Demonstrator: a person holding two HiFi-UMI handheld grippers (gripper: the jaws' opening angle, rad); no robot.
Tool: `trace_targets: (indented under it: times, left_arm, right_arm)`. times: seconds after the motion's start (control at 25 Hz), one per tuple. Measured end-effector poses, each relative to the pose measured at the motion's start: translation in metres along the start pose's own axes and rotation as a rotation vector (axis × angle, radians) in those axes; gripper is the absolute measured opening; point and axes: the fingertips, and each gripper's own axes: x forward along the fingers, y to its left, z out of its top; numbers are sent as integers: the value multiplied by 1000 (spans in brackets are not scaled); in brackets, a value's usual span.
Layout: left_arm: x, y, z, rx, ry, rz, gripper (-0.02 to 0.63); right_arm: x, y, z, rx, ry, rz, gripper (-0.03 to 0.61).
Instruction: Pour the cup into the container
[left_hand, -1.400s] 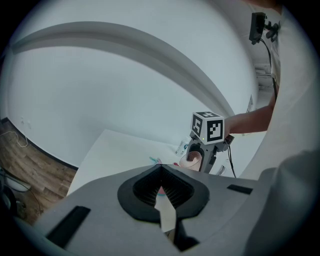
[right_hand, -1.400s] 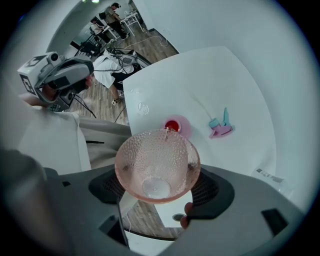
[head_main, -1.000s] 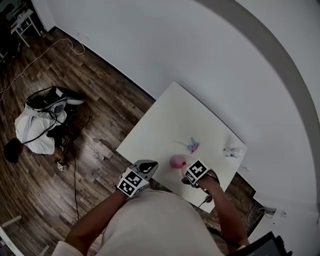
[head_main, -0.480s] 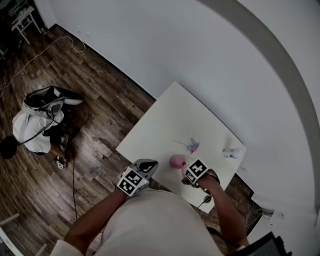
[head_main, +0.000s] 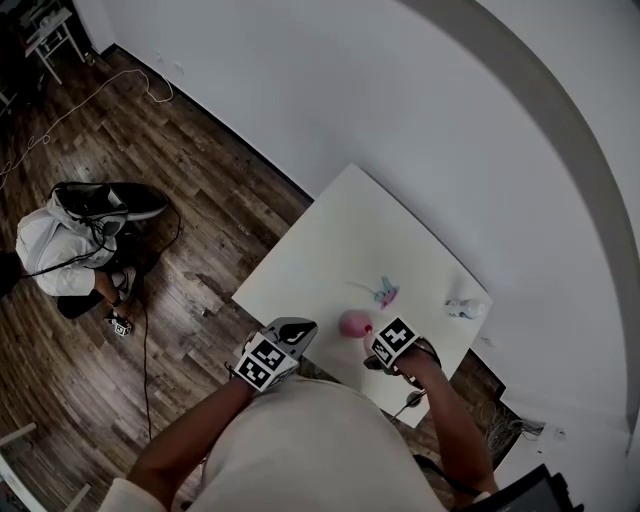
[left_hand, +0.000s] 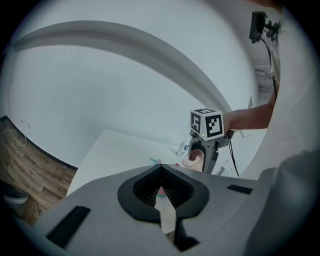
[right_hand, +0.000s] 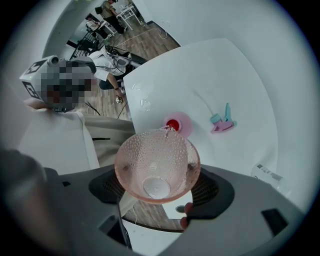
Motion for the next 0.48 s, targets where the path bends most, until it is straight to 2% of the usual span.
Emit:
trace_targets:
  times: [0.48]
  left_arm:
    - [-2, 1, 7, -8, -14, -8, 12]
  right_arm:
    - [-6, 3, 2, 1, 25, 10, 377]
